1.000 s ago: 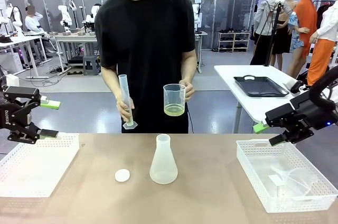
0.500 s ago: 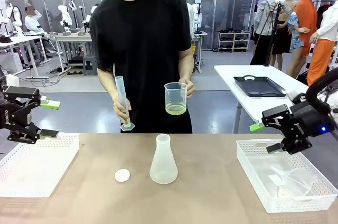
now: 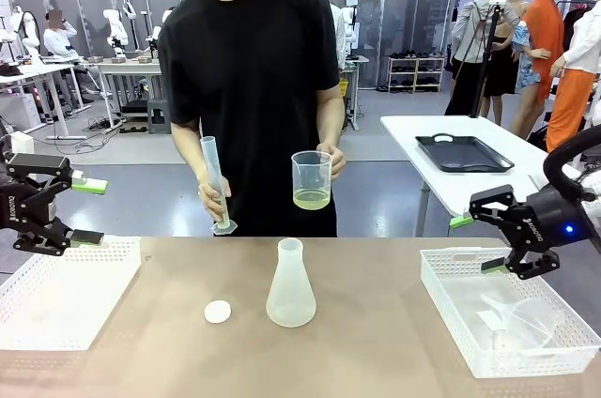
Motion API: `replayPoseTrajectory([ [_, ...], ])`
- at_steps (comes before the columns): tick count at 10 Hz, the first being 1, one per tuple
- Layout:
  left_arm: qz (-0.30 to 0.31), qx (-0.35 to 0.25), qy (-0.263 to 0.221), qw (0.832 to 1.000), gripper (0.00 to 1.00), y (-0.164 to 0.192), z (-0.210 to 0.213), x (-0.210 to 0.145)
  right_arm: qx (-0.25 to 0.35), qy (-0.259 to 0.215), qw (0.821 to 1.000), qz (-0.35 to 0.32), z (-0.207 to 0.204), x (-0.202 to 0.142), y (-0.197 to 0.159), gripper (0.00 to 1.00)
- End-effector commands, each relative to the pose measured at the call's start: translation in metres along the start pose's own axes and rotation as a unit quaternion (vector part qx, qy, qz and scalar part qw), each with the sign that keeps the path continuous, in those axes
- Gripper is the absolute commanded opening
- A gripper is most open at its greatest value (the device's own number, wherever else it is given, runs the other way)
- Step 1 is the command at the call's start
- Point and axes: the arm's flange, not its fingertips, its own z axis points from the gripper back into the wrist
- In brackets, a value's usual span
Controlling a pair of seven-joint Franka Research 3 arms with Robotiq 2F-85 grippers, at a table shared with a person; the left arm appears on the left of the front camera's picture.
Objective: Prepare the solutions needed for the experiment.
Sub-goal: Pick up the Plastic Funnel and insert it into the Big flask.
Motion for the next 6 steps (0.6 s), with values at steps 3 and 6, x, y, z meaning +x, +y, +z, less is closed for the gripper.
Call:
replayPoseTrajectory([
  [3,0.000,-0.010,0.000,1.000,1.00,-0.001,-0.002,0.002,-0.032,-0.027,0.997,-0.059,-0.003,-0.015,0.003,1.00],
  [6,0.000,-0.010,0.000,1.000,1.00,-0.001,-0.002,0.002,-0.144,-0.128,0.962,-0.193,0.004,-0.032,-0.008,1.00],
])
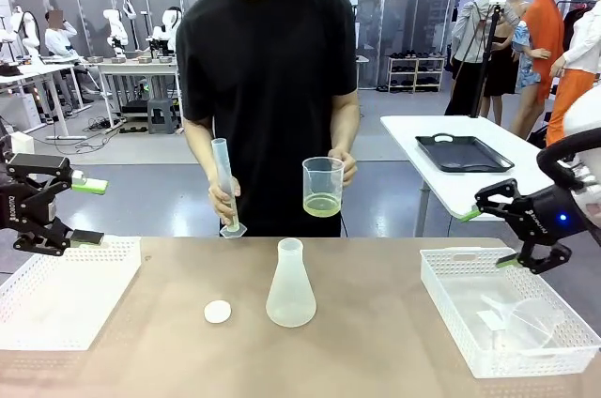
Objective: Prepare the solutions needed for the experiment.
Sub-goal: Pick up the Plastic Funnel and insert it into the Big flask.
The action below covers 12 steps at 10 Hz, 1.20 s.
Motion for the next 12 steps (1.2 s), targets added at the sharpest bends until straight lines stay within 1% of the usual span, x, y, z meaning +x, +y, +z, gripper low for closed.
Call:
replayPoseTrajectory([
  [1,0.000,-0.010,0.000,1.000,1.00,-0.001,-0.002,0.002,-0.087,-0.009,0.993,-0.078,0.007,-0.042,-0.033,1.00],
  [2,0.000,-0.010,0.000,1.000,1.00,-0.001,-0.002,0.002,-0.096,-0.011,0.991,-0.092,0.010,-0.039,-0.038,1.00],
  [3,0.000,-0.010,0.000,1.000,1.00,-0.001,-0.002,0.002,-0.123,-0.010,0.986,-0.109,0.010,-0.037,-0.043,1.00],
  [5,0.000,-0.010,0.000,1.000,1.00,-0.001,-0.002,0.002,-0.137,0.002,0.983,-0.118,0.006,-0.039,-0.049,1.00],
  [6,0.000,-0.010,0.000,1.000,1.00,-0.001,-0.002,0.002,-0.163,-0.014,0.976,-0.145,0.009,-0.041,-0.053,1.00],
  [7,0.000,-0.010,0.000,1.000,1.00,-0.001,-0.002,0.002,-0.133,-0.043,0.978,-0.152,0.010,-0.040,-0.048,1.00],
  [8,0.000,-0.010,0.000,1.000,1.00,-0.001,-0.002,0.002,-0.136,0.005,0.984,-0.117,-0.001,0.000,-0.026,1.00],
  [10,0.000,-0.010,0.000,1.000,1.00,-0.001,-0.002,0.002,-0.136,0.005,0.984,-0.117,-0.001,0.000,-0.026,1.00],
  [11,0.000,-0.010,0.000,1.000,1.00,-0.001,-0.002,0.002,-0.138,-0.006,0.982,-0.126,0.004,-0.002,-0.023,1.00],
  [12,0.000,-0.010,0.000,1.000,1.00,-0.001,-0.002,0.002,-0.164,-0.030,0.971,-0.170,-0.007,0.007,-0.031,1.00],
])
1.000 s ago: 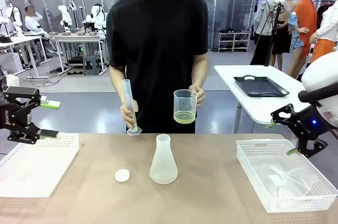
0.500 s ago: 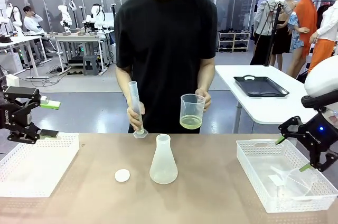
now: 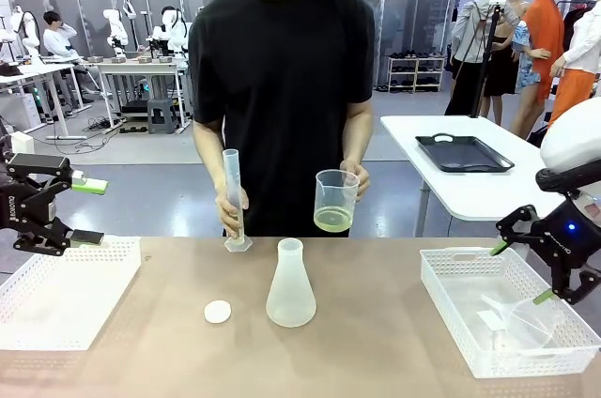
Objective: Prepare the solutions needed for the experiment.
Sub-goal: Pick up the Plastic Funnel and insert it into the Big flask.
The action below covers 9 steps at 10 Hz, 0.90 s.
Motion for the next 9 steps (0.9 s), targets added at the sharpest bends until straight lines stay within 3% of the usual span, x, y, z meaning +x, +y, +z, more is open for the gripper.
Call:
replayPoseTrajectory([
  [1,0.000,-0.010,0.000,1.000,1.00,-0.001,-0.002,0.002,-0.032,-0.032,0.997,-0.065,-0.018,0.013,-0.001,1.00],
  [6,0.000,-0.010,0.000,1.000,1.00,-0.001,-0.002,0.002,-0.071,-0.046,0.990,-0.115,-0.054,0.040,0.005,1.00],
  [9,0.000,-0.010,0.000,1.000,1.00,-0.001,-0.002,0.002,-0.057,-0.051,0.989,-0.126,-0.075,0.058,0.016,1.00],
])
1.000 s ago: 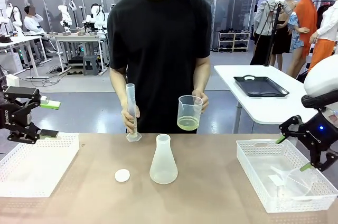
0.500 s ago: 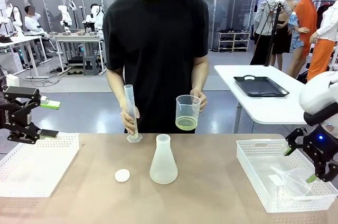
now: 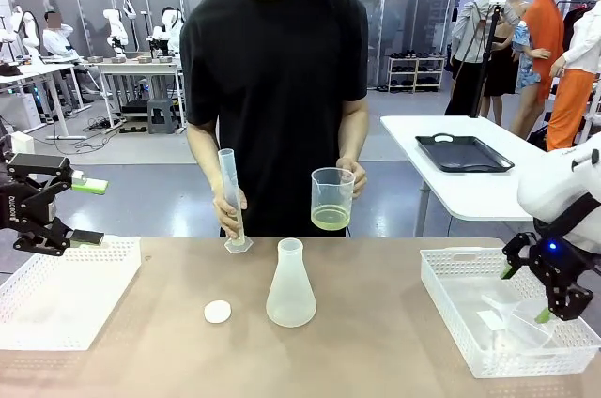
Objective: Prepare the solutions needed for the experiment.
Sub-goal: Pick up the Plastic Funnel and insert it into the Big flask.
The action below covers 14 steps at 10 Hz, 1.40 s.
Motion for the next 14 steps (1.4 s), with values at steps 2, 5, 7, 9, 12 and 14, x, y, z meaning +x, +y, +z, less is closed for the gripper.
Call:
replayPoseTrajectory([
  [2,0.000,-0.010,-0.001,1.000,1.00,-0.0014,-0.0018,0.0016,0.013,-0.008,1.000,-0.017,-0.0154,0.0057,0.0183,0.97],
  [5,0.000,-0.010,-0.001,1.000,1.00,-0.0014,-0.0018,0.0016,0.010,-0.007,1.000,-0.025,-0.0163,0.0055,0.0180,0.69],
  [7,0.000,-0.010,-0.001,1.000,1.00,-0.0014,-0.0018,0.0016,0.003,-0.006,1.000,-0.031,-0.0177,0.0069,0.0177,0.52],
  [9,0.000,-0.010,-0.001,1.000,1.00,-0.0014,-0.0018,0.0016,0.000,-0.002,0.999,-0.042,-0.0173,0.0065,0.0151,0.35],
  [12,0.000,-0.010,-0.001,1.000,1.00,-0.0014,-0.0018,0.0016,-0.015,-0.002,0.999,-0.044,-0.0185,0.0061,0.0139,0.12],
  [14,0.000,-0.010,-0.001,1.000,1.00,-0.0014,-0.0018,0.0016,-0.017,-0.006,0.999,-0.043,-0.0170,0.0064,0.0122,0.00],
])
